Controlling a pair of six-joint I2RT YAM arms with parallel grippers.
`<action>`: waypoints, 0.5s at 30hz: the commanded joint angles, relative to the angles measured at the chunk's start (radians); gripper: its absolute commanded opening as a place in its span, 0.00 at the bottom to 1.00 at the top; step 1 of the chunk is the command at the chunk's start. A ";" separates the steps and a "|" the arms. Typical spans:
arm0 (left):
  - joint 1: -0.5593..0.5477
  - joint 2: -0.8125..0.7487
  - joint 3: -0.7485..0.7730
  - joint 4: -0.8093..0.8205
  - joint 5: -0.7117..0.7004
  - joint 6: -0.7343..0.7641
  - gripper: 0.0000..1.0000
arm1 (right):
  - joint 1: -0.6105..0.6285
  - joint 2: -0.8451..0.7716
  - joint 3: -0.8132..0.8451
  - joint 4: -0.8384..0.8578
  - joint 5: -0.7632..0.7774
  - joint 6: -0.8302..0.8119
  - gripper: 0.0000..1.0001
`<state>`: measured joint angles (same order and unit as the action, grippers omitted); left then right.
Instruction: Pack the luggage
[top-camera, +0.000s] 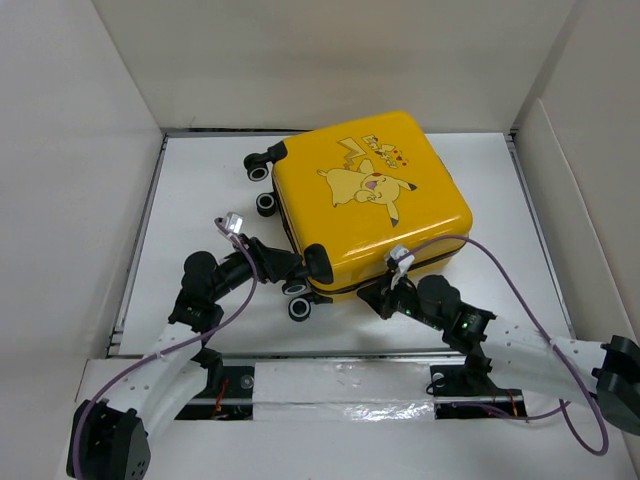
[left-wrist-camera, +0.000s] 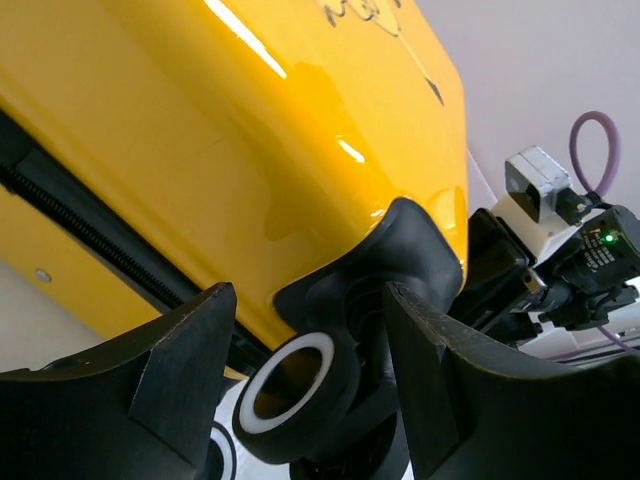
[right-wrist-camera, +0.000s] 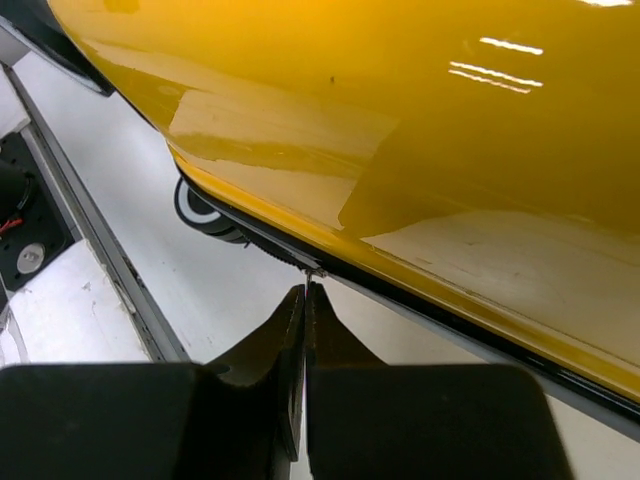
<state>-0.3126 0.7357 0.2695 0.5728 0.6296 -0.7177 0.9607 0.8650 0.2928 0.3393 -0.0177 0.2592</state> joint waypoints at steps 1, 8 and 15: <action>-0.002 -0.024 0.002 0.113 0.036 0.000 0.58 | 0.023 0.000 0.003 0.010 0.044 0.025 0.10; -0.002 -0.024 0.007 0.150 0.056 -0.006 0.59 | 0.023 0.075 0.029 0.035 0.027 0.011 0.40; -0.002 -0.050 0.002 0.108 -0.043 0.047 0.59 | 0.023 0.164 0.055 0.112 0.071 0.000 0.45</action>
<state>-0.3126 0.7059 0.2695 0.6384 0.6270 -0.7097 0.9768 0.9985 0.3080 0.3733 0.0174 0.2649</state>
